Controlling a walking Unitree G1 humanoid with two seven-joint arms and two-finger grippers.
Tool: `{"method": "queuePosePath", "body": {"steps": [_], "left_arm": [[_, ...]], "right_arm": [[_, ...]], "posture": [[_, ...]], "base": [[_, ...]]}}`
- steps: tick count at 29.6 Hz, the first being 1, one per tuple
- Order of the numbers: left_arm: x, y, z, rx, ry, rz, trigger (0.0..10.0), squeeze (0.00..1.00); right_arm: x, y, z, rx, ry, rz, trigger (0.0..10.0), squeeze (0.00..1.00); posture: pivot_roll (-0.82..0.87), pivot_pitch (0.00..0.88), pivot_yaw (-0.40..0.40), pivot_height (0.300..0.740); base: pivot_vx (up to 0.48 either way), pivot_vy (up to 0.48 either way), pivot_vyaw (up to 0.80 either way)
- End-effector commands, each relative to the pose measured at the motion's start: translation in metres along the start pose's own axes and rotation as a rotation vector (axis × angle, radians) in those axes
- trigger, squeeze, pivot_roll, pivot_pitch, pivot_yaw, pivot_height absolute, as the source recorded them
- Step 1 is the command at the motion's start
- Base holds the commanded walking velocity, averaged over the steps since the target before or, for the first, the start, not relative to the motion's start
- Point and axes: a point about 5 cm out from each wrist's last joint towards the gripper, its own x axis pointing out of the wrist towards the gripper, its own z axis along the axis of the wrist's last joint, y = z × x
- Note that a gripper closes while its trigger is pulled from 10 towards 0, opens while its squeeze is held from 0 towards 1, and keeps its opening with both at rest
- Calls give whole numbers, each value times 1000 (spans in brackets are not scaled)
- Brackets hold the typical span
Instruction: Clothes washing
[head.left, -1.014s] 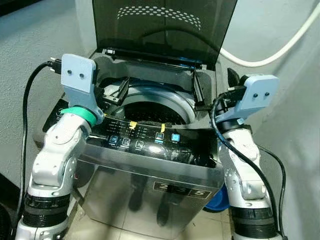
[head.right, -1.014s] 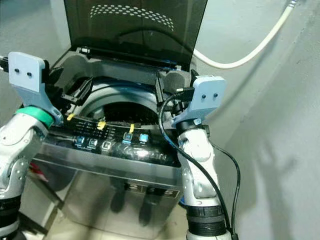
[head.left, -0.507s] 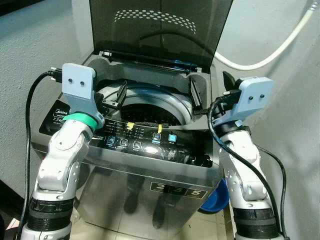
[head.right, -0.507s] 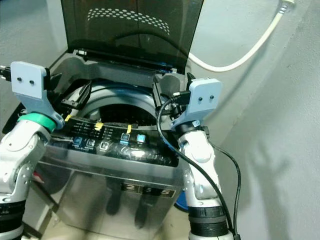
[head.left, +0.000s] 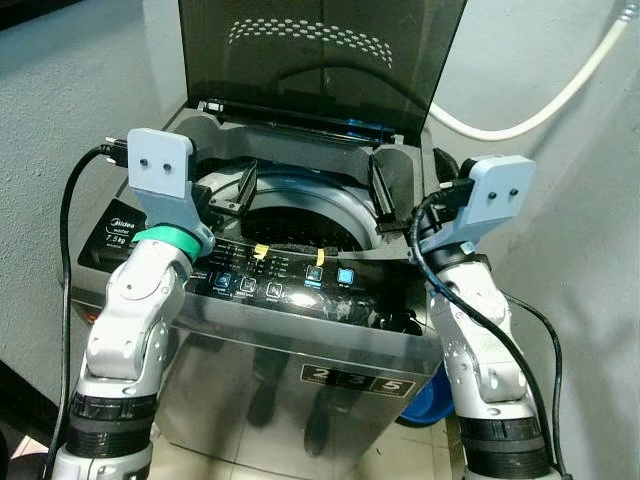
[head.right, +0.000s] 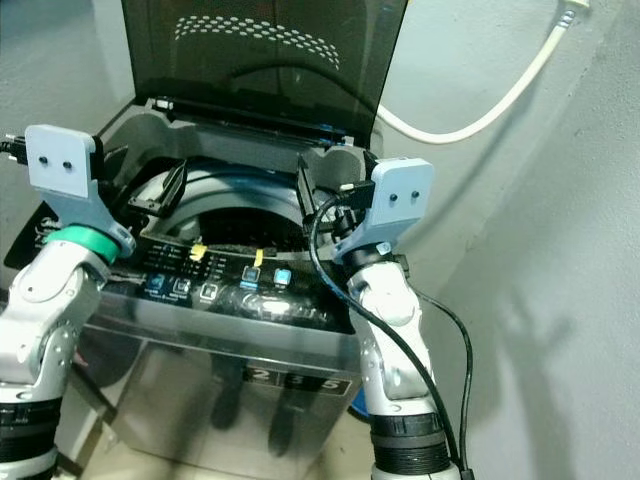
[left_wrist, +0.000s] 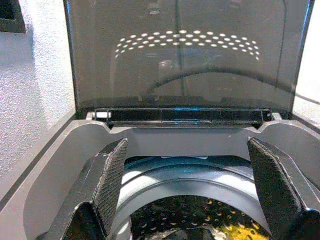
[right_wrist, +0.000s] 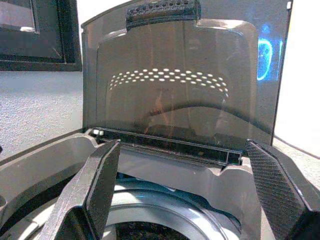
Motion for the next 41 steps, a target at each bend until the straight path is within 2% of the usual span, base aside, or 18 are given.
{"method": "queuePosePath", "body": {"steps": [1,31,36,41], "left_arm": [[0,-1,-4,-2,9,2,10000,0],[4,-6,-6,-10,9,-19,10000,0],[2,-6,-11,3,31,-13,10000,0],[-2,-7,-23,17,83,-14,10000,0]], "right_arm": [[-1,-2,0,-6,11,-4,10000,0],[-3,-1,-9,-90,47,12,10000,0],[-6,-1,-16,-119,78,34,10000,0],[-14,2,-33,-159,143,79,10000,0]], "posture": [[128,0,-42,740],[117,0,-22,740],[123,0,-29,740],[129,0,-35,740]], "base": [[-285,0,0],[-309,0,0],[-62,0,0],[0,0,546]]}}
